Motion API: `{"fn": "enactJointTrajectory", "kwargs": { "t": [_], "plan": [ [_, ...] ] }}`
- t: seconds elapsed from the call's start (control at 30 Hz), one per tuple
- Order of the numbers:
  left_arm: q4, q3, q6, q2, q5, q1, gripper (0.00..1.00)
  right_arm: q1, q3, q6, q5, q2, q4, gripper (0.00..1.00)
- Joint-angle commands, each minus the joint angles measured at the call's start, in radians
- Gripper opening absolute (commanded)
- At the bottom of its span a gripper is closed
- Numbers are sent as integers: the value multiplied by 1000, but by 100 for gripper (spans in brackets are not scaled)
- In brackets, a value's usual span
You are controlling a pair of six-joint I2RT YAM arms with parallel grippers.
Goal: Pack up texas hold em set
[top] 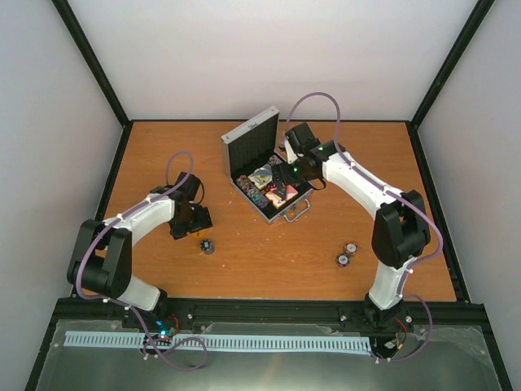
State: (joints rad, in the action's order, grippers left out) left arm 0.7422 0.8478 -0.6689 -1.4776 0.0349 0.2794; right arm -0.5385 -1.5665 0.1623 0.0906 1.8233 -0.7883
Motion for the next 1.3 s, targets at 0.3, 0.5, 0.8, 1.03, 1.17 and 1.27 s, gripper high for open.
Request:
{"fn": "enactJointTrajectory", "kwargs": {
  "t": [0.3, 0.5, 0.8, 1.03, 1.17, 1.27],
  "plan": [
    [-28, -17, 13, -44, -55, -8, 71, 1, 22, 67, 7, -57, 28, 90],
    [-40, -3, 63, -92, -61, -8, 70, 7, 32, 89, 5, -93, 37, 90],
    [-52, -17, 122, -114, -77, -6, 68, 15, 108, 117, -1, -155, 72, 89],
    [-70, -18, 151, -143, -52, 3, 64, 28, 130, 130, 13, -172, 85, 88],
    [-67, -7, 152, -157, -54, 11, 61, 40, 134, 135, 24, -182, 94, 87],
    [-63, -5, 150, -163, -54, 13, 58, 51, 140, 138, 28, -192, 99, 86]
  ]
}}
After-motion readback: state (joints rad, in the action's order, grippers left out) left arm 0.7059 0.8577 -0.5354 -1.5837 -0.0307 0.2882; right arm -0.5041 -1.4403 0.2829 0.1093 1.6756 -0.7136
